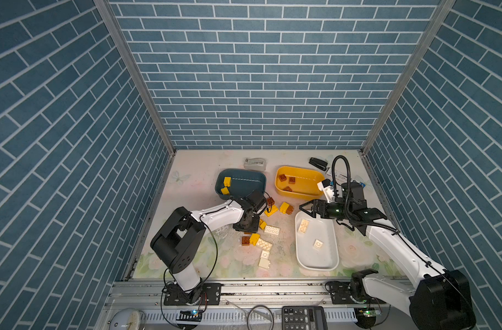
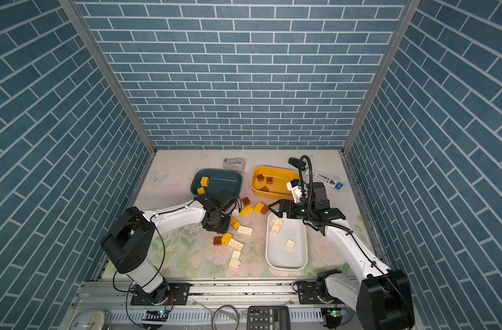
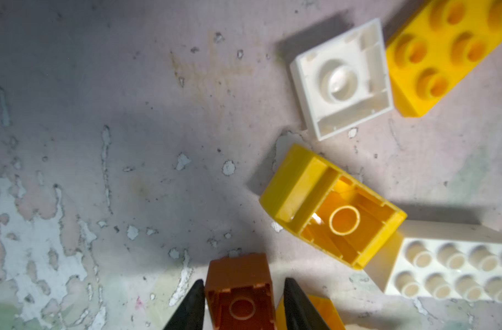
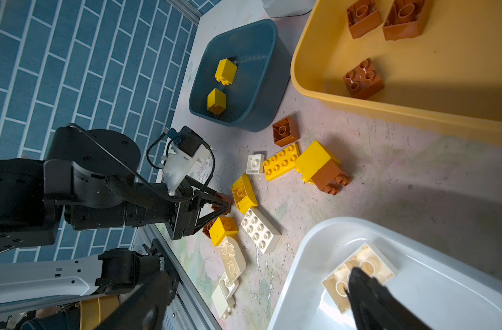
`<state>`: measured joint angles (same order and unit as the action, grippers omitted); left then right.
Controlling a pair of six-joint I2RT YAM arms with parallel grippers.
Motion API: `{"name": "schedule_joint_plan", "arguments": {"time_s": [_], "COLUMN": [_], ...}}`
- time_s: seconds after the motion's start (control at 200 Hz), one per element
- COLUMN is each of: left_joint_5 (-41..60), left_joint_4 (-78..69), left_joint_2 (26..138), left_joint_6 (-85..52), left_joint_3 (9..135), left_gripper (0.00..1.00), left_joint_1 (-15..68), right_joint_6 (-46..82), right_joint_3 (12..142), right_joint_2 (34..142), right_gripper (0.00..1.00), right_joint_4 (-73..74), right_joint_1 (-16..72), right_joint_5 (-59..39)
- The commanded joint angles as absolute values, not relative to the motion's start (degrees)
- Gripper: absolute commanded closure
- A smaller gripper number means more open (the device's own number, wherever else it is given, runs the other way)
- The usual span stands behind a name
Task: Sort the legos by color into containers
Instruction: 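Return the left gripper to the pile and grasp another brown brick, then carry the brown brick with the left gripper into the yellow bin and release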
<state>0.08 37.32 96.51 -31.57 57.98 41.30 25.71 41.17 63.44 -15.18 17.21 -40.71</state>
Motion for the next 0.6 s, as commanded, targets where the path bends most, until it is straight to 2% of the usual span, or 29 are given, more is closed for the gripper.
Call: {"name": "schedule_joint_plan", "arguments": {"time_s": [0.0,0.15,0.35,0.595], "left_joint_5": [0.2,0.1,-0.1,-0.9], "left_joint_4": [37.9,38.0,39.1,45.3], "left_joint_2": [97.0,96.7,96.6,95.7], "left_joint_6": [-31.9,-31.5,-30.4,-25.8], "left_joint_3": [56.3,55.9,57.7,67.1], "left_gripper": [0.56,0.57,0.70,0.71], "left_joint_1": [41.4,41.4,41.4,41.4], "right_joint_6": [25.4,25.1,23.8,23.5], "right_joint_3": [40.9,41.1,42.7,44.1], "right_joint_2": [62.6,62.8,63.4,63.6], "right_gripper": [0.03,0.03,0.03,0.02], "right_joint_4": [-16.3,-16.8,-18.5,-18.9], "right_joint_1": [17.4,17.4,17.4,17.3], "right_joint_5": [-40.3,-40.1,-39.9,-38.9]}}
